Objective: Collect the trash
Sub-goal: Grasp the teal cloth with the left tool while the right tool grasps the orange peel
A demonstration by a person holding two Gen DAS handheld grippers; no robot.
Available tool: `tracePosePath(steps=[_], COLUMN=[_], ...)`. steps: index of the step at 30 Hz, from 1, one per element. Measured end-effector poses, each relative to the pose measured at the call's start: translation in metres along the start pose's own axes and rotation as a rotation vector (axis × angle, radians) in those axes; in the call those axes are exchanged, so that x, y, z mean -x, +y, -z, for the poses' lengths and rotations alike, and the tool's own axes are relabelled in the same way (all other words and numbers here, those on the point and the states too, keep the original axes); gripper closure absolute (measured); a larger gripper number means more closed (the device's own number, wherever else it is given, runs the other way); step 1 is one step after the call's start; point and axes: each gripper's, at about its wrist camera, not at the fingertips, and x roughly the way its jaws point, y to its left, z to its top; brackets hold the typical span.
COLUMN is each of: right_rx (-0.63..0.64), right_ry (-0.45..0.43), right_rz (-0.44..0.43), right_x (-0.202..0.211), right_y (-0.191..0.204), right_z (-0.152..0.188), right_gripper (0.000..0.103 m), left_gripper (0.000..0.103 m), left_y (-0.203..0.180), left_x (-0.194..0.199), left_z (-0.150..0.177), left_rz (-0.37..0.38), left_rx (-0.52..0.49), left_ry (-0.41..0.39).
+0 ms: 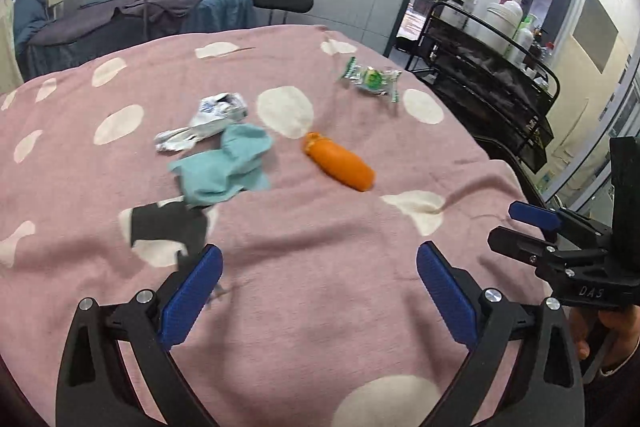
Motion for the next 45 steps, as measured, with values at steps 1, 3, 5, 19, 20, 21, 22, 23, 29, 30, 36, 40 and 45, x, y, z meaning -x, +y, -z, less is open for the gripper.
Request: tracePosePath(steps=[1, 3, 5, 19, 20, 21, 22, 23, 29, 30, 36, 40, 45], right_rx=[0.015, 0.033, 0.040, 0.050, 0.046, 0.044, 0.042, 0.041, 0.047, 0.049, 0.057, 0.059, 0.043], right_ry=[0.010, 0.035, 0.075, 0.195, 0.199, 0.203, 0.208, 0.214, 0.234, 0.238, 0.264, 0.298, 0.345], right_rz=[-0.011, -0.029, -0.052, -0.001, -0.002, -0.003, -0.004, -0.002, 0.001, 0.001, 0.008, 0.023, 0.039], right_x=[-0.006, -0.017, -0.032, -0.100, -0.102, -0.104, -0.105, -0.107, -0.118, -0.120, -0.136, -0.152, -0.175], right_y=[0.008, 0.023, 0.035, 0.053, 0.052, 0.051, 0.051, 0.051, 0.051, 0.051, 0.057, 0.059, 0.057], right_z=[-0.003, -0.009, -0.018, -0.074, -0.074, -0.074, -0.074, -0.073, -0.078, -0.079, -0.089, -0.097, -0.103], right_gripper=[0.024, 0.024, 0.024, 0.024, 0.024, 0.024, 0.024, 0.024, 0.026, 0.026, 0.032, 0.037, 0.043], left_gripper=[0.009, 0.012, 0.015, 0.032, 0.036, 0.039, 0.041, 0.047, 0.088, 0.089, 0.090, 0.090, 0.090], left_y=[0.010, 0.024, 0.033, 0.045, 0.045, 0.044, 0.043, 0.043, 0.051, 0.052, 0.064, 0.066, 0.059], left_x=[0.003, 0.007, 0.009, -0.047, -0.051, -0.055, -0.058, -0.058, -0.046, -0.043, -0.013, 0.008, 0.025], left_z=[0.001, 0.001, -0.001, -0.048, -0.049, -0.050, -0.051, -0.052, -0.050, -0.048, -0.036, -0.028, -0.017], left_rz=[-0.015, -0.032, -0.047, -0.038, -0.041, -0.050, -0.065, -0.075, -0.044, -0.040, 0.017, 0.050, 0.061], left_rx=[0.011, 0.023, 0.025, -0.034, -0.037, -0.044, -0.055, -0.062, -0.026, -0.021, 0.075, 0.114, 0.122], left_ry=[-0.001, -0.002, 0.001, 0.110, 0.120, 0.126, 0.124, 0.115, 0.083, 0.078, 0.006, -0.041, -0.068])
